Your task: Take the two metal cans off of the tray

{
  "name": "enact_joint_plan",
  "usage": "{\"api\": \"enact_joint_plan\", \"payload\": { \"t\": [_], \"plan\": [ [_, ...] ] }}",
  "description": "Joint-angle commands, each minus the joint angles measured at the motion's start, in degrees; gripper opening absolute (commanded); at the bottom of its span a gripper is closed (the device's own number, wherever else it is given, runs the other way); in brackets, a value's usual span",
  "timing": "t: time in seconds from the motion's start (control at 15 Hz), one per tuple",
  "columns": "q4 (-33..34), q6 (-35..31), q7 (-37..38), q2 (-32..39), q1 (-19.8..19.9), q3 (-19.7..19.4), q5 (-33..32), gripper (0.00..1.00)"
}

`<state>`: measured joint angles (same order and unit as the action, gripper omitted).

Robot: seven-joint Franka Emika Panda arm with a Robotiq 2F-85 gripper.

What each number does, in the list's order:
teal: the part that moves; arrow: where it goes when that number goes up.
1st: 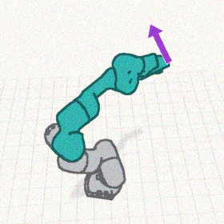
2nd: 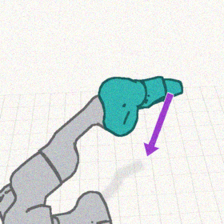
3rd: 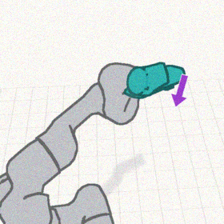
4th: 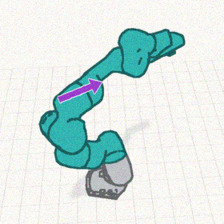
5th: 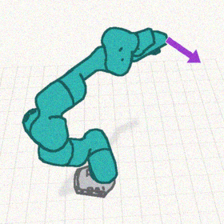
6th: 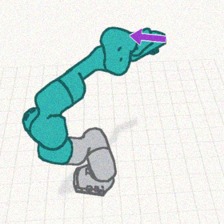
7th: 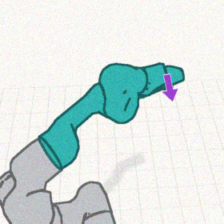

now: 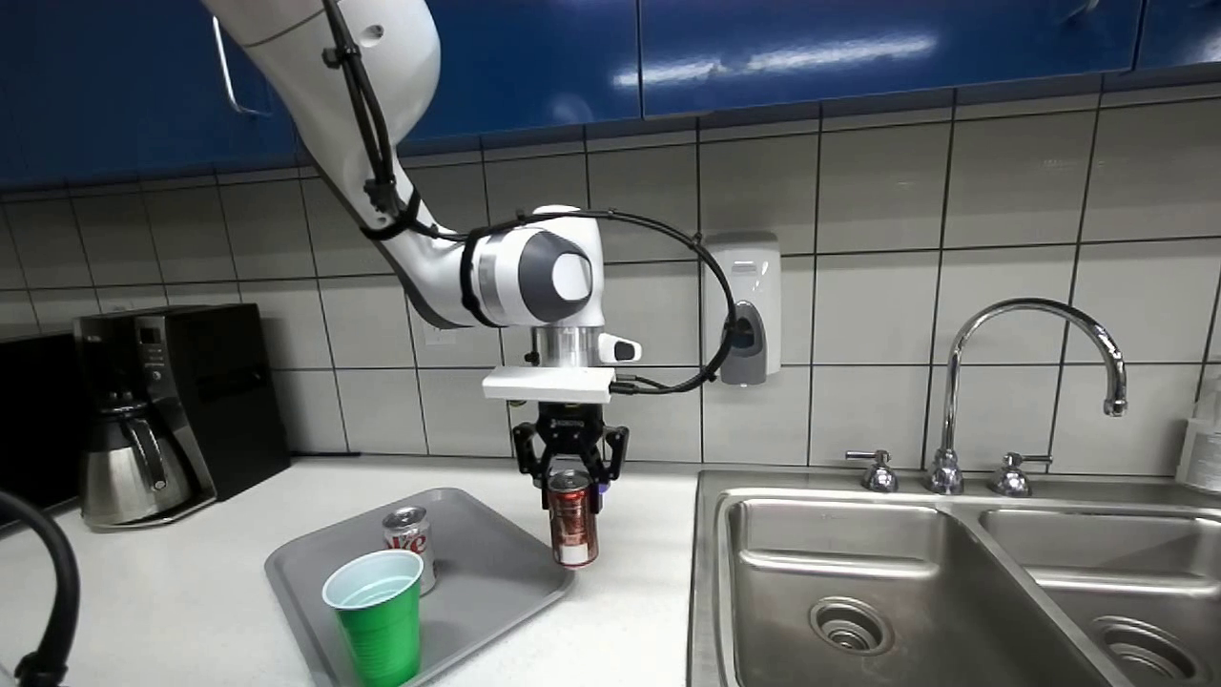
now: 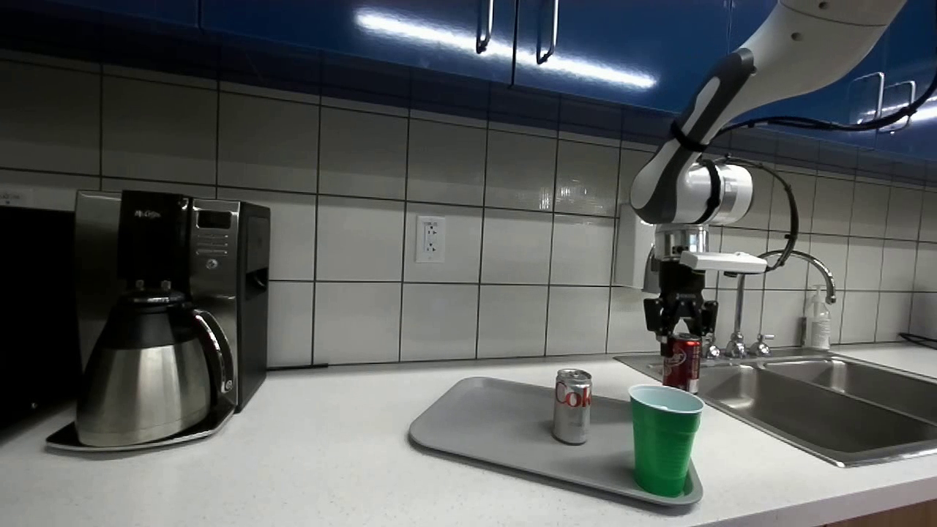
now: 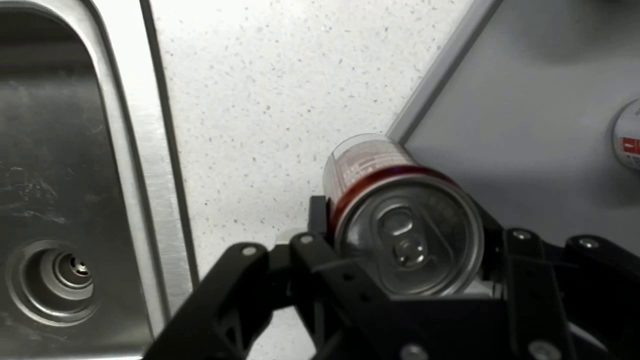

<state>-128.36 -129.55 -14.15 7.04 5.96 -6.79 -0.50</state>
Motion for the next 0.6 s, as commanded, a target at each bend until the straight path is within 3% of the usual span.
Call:
{"api": "enact_joint_plan", "payload": {
  "t": [0.0,0.53],
  "plan": [
    [0.37,0.46,-1.27,0.05,1.42,-0.53,-1.77,0.38],
    [-0.57,-1.00,-0.37,3.00,2.47,-2.01,-6.52,0.38]
  ]
}}
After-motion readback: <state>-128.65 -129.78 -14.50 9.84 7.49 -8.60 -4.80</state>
